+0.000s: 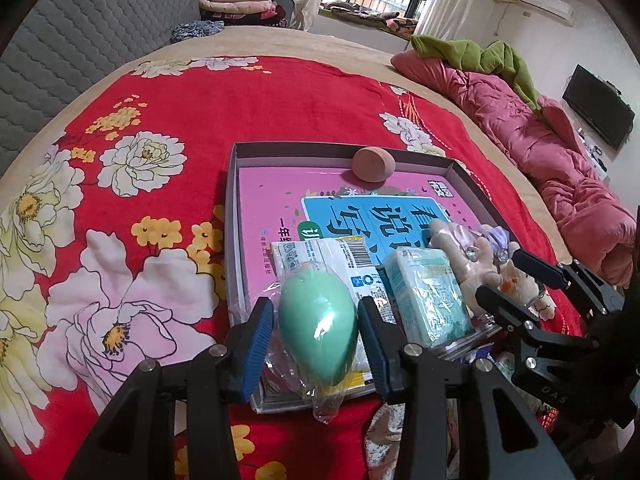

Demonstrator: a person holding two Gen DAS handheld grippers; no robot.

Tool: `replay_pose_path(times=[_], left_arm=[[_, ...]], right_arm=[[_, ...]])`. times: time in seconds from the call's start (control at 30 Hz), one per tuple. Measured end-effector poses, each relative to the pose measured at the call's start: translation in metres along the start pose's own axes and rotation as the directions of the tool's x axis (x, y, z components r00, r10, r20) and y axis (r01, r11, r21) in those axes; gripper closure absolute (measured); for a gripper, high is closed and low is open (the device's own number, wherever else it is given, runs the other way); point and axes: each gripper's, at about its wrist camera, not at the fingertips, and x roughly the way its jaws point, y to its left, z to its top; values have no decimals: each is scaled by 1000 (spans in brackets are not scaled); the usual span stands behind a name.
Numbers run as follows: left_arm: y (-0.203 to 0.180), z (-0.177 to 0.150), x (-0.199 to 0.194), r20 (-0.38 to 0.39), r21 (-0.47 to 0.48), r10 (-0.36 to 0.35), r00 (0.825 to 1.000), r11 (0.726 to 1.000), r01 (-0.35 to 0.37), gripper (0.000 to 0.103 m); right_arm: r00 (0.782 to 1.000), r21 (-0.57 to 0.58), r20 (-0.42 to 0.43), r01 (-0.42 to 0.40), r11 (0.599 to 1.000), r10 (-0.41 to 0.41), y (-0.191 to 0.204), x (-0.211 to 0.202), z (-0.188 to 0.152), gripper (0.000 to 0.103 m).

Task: Organize soft objects
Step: 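Lower the sponge bag into the box with the left tool while the right tool releases the bunny inside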

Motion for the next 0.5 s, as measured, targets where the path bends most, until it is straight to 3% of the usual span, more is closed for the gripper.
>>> replay_pose_path(times=[0.5], left_arm=[[-3, -1, -2, 4, 8, 5, 1000, 1000, -5, 57]], right_arm=[[999, 17, 8, 31, 999, -31, -5, -8, 0, 33]])
